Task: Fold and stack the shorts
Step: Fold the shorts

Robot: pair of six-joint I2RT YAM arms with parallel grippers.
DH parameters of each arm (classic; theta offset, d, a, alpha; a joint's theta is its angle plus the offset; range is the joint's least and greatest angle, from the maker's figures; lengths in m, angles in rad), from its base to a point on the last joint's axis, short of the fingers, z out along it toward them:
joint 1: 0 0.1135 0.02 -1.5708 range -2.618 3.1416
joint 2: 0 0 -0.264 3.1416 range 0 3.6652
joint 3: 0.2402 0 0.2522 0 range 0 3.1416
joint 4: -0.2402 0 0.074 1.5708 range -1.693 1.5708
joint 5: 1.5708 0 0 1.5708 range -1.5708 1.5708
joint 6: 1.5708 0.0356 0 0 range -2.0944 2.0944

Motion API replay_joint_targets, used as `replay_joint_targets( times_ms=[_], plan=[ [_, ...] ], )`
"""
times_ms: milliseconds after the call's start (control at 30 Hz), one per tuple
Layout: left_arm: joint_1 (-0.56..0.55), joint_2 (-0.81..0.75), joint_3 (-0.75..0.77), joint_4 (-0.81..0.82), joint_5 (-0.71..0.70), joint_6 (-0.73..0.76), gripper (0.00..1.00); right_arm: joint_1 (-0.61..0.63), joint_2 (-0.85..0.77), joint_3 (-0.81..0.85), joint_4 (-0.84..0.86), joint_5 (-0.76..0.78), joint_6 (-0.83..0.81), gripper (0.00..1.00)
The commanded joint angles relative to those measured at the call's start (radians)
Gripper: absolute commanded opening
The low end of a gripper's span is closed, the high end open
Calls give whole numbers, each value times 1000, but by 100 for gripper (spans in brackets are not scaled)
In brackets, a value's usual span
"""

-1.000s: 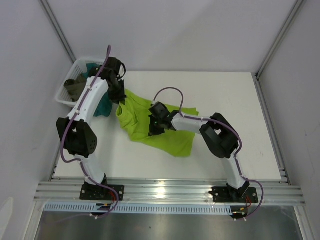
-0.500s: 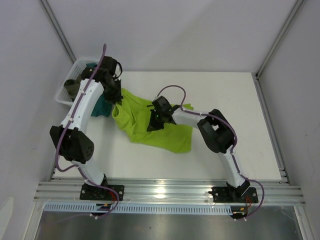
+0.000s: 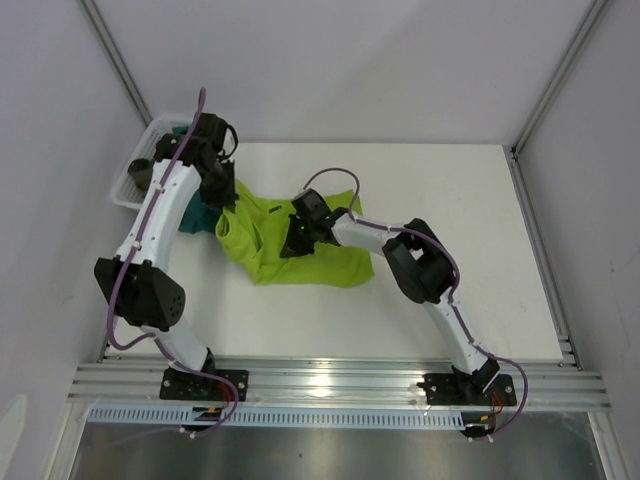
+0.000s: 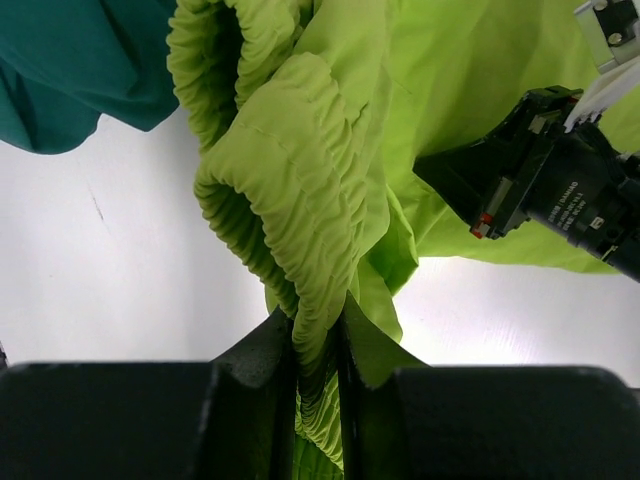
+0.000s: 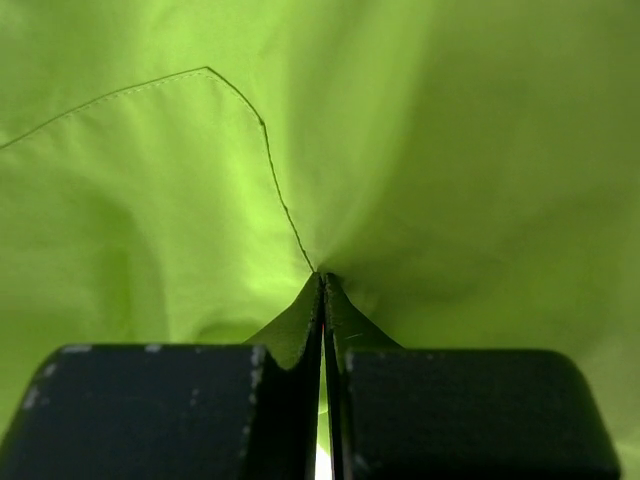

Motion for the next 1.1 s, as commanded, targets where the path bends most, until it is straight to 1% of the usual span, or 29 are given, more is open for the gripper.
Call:
replay_joint_targets(
  times_ms=[0, 100, 200, 300, 467, 500, 567, 600, 667, 700, 767, 933, 1067],
  plan=[
    [13, -28, 11, -18, -17, 27, 0, 53, 80, 46, -68, 70, 9, 0],
    [14, -30, 17, -16, -13, 32, 0, 79, 124, 104, -71, 50, 23, 0],
    [19, -30, 18, -10, -17, 39, 0, 110, 172, 201, -125, 58, 11, 0],
    [30, -19, 18, -10, -14, 43, 0, 125, 192, 252, -138, 58, 17, 0],
    [34, 7, 50, -7, -6, 52, 0, 116, 152, 226, -108, 67, 9, 1],
    [34, 12, 60, -7, -9, 53, 0, 112, 140, 215, -93, 72, 3, 6],
    [34, 24, 67, -9, -12, 58, 0, 92, 111, 224, -90, 75, -3, 7],
    [36, 24, 69, -7, -13, 59, 0, 84, 111, 270, -128, 75, -14, 9],
    [34, 26, 67, -5, -17, 64, 0, 63, 111, 304, -147, 70, -25, 11],
    [36, 26, 67, -5, -18, 66, 0, 57, 106, 312, -145, 69, -29, 15],
    [36, 26, 66, -4, -30, 75, 0, 41, 88, 325, -139, 58, -31, 19],
    [39, 24, 63, -9, -59, 84, 0, 23, 49, 348, -145, 59, -26, 19],
    [45, 26, 63, -7, -53, 86, 0, -9, 13, 348, -192, 72, -46, 20]
  ],
)
